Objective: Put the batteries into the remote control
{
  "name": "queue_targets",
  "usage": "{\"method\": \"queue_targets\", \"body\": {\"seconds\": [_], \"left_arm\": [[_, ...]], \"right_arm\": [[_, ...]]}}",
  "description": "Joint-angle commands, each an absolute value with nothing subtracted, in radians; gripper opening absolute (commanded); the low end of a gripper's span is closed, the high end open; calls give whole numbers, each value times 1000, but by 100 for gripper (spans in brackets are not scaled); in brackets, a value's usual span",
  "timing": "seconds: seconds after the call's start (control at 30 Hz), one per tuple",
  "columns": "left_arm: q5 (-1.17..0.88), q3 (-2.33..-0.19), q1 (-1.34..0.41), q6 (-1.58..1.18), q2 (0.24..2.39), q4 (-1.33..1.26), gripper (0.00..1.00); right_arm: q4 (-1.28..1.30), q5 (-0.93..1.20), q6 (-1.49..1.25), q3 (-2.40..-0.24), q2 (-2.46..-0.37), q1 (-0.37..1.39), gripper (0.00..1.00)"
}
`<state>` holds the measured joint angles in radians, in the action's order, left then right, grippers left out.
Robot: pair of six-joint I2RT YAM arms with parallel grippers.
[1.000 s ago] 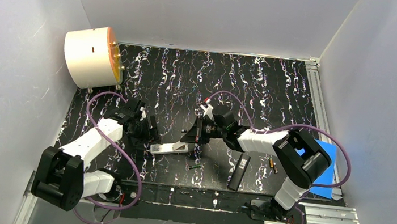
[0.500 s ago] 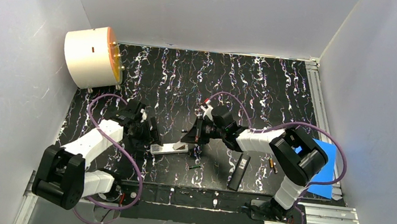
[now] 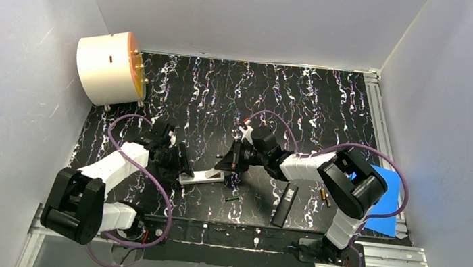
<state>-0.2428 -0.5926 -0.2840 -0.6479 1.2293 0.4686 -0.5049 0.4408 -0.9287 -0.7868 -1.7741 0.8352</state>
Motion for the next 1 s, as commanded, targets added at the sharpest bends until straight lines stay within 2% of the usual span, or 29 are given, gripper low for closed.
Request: {"method": "queue_targets", "body": {"seconds": [0.0,0.13,0.3,0.5,0.67,0.97], "left_arm": [[-264,-564,-281,-650,1233,477,62],[-260,-555,-280,-659,1232,474,56],[-255,-562,-280,-661,1236,474,54],[-252,-572,-280,-660,1242,479,54],[-247,-575,-280,-658,1244,484,54],[-241,-584,-281,-655,1249,486,55]], "right_arm": [[-512,413,-937,-753,-1775,835,1],[-494,405,-953,-723,-1755,836,2],[-479,404,-956,-712,-1749,837,12],[-449,410,-948,-734,-1743,836,20],[-411,408,-933,-740,-1739,838,31],[-308,375,-895,-797,-1707,833,37]]}}
